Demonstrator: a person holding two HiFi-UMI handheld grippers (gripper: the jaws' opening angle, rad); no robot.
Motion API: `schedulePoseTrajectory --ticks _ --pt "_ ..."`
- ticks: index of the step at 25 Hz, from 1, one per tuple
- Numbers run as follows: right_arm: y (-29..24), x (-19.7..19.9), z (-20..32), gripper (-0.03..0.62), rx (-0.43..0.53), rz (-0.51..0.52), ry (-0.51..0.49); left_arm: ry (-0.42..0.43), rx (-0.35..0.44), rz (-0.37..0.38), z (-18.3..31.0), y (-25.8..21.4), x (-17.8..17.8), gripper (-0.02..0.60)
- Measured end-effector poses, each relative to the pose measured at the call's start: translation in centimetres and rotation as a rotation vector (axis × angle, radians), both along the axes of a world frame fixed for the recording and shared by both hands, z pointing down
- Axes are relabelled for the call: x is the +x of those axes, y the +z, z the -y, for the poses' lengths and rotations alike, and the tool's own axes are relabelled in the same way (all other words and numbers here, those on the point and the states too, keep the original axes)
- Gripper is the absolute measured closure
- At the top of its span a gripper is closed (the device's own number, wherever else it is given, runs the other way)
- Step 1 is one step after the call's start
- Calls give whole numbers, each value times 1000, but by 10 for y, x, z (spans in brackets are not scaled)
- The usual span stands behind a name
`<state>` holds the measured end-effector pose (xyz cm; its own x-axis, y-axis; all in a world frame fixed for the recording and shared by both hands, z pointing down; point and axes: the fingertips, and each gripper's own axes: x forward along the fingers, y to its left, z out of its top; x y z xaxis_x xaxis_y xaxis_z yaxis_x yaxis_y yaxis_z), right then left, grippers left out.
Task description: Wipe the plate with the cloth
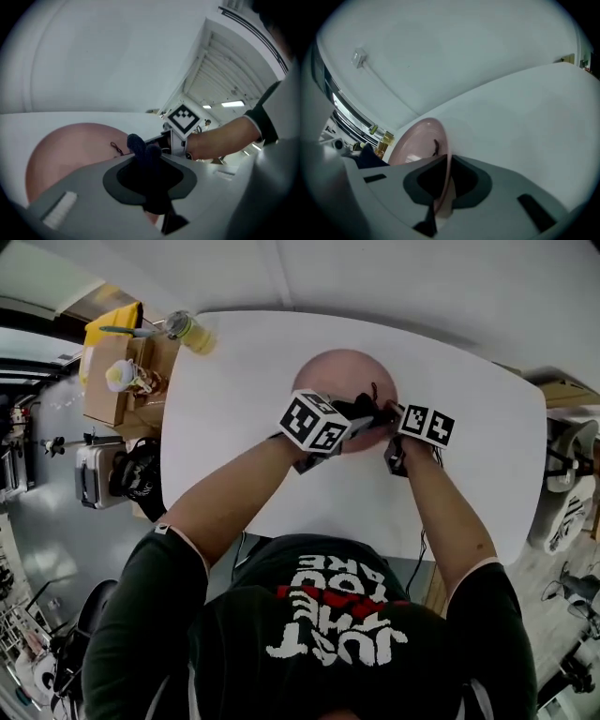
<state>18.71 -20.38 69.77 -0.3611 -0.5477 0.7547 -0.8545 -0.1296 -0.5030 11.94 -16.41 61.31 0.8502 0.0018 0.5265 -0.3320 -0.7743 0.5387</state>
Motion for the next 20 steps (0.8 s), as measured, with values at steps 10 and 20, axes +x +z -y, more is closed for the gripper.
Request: schedulePoseTrajectory --ticks 10,20 --pt "2 -10 11 572 1 60 19 239 58 183 -23 55 40 517" --pt "0 -9 14 577 24 42 -4 377 -65 387 -49 64 -23 517"
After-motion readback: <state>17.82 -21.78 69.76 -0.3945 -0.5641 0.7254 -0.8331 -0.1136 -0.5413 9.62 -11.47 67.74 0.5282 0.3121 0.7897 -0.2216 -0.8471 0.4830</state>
